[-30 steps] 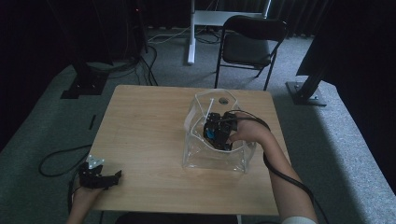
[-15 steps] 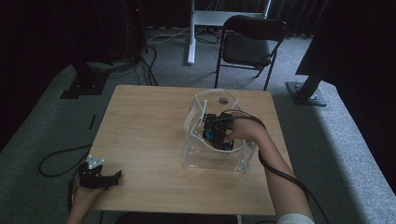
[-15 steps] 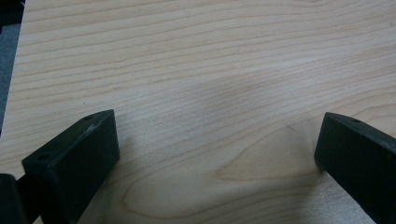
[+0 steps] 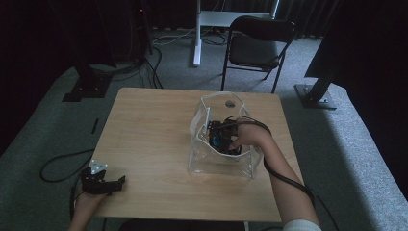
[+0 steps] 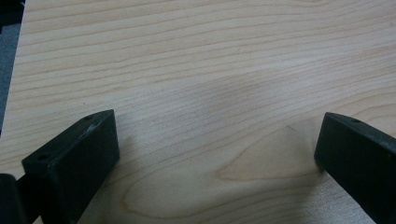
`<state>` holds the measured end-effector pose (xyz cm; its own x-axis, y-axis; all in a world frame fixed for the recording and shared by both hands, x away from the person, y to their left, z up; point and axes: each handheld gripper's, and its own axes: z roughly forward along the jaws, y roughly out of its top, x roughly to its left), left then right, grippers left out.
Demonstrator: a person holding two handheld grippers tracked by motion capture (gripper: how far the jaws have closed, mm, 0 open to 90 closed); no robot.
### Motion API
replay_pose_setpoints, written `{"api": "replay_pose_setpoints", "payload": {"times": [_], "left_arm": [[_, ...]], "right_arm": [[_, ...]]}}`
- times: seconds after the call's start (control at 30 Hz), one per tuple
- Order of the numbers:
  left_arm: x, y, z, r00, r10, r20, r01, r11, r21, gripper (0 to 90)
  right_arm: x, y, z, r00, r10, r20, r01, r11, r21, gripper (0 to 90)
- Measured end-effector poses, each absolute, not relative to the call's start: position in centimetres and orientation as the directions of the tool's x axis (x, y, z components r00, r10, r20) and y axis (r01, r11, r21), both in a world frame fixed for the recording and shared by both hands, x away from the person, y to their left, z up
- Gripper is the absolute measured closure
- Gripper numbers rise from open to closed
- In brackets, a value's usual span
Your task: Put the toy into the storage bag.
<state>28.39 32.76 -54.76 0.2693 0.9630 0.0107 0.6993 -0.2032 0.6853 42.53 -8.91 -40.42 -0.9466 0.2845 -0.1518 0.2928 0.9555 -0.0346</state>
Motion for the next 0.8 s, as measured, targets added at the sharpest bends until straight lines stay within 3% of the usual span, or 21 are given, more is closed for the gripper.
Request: {"api": "replay_pose_setpoints", "payload": {"times": [0.8], "left_arm": [[28.39, 32.76, -54.75, 0.270, 0.963, 0.011, 0.700, -0.204, 0.685, 0.3]], "right_arm": [[42.41, -9.16, -40.63, -0.946, 0.302, -0.116, 0.308, 0.951, -0.037, 26.1]]}}
